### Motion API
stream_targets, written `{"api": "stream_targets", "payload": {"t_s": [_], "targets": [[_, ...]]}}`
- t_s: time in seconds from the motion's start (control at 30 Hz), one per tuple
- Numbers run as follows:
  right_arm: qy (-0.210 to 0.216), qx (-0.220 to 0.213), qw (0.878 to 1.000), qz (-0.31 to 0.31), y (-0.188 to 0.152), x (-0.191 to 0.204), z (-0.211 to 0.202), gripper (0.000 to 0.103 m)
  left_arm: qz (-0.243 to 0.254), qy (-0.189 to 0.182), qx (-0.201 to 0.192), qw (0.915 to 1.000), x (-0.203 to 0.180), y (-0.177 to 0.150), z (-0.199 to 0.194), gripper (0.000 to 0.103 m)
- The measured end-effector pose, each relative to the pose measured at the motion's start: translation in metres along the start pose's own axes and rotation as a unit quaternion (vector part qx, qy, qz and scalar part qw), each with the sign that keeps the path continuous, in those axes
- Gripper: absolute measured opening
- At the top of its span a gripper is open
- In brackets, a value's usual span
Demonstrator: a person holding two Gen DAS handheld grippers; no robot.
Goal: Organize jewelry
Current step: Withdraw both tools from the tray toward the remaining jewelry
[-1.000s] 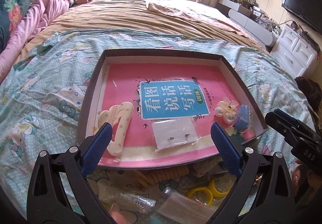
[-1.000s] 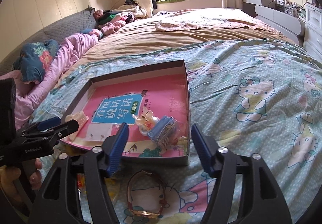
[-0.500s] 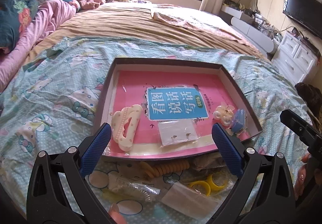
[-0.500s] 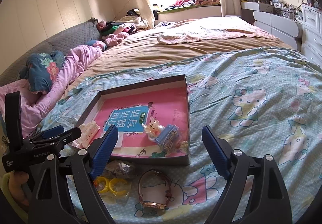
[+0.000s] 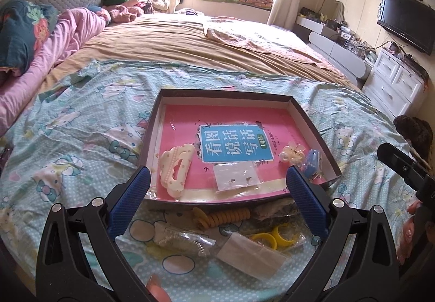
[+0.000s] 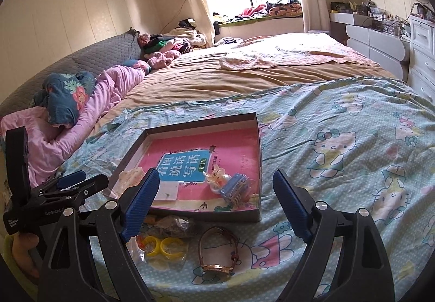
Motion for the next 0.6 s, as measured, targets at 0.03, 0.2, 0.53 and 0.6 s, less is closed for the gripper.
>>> {"api": "stream_targets", "payload": {"t_s": [0.03,0.2,0.53,0.6], "targets": [[0.001,-0.001,1.000,-0.001,0.000,0.001,-0.002,0.084,0.000,0.001,-0.001,1.0000,0.000,0.000,-0.001,0.093],[0.005,-0.003,1.000,-0.006,0.000,0.008,-0.008,0.085,0.002,0.009,-0.003,1.0000,0.004,-0.004,-0.009,0.093],[0.015,-0.002,1.000,-0.019,-0.004,0.021,-0.015,0.086,0.004,0.025,-0.006,0.9997,0.015,-0.012,-0.022,0.093],[0.019,0.000,1.000,-0.023,-0.005,0.024,-0.016,0.086,0.004,0.029,-0.006,0.9995,0.016,-0.014,-0.024,0.093]]}}
Point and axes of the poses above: each gripper's, at about its wrist camera, not at the fingertips, and z roughly the way its jaws point, x to its left, y to its top, the point moved 7 cm from there along z, roughly the way its jaws point, and after that the axes turned 1 degree about z, right-handed, at the moved point
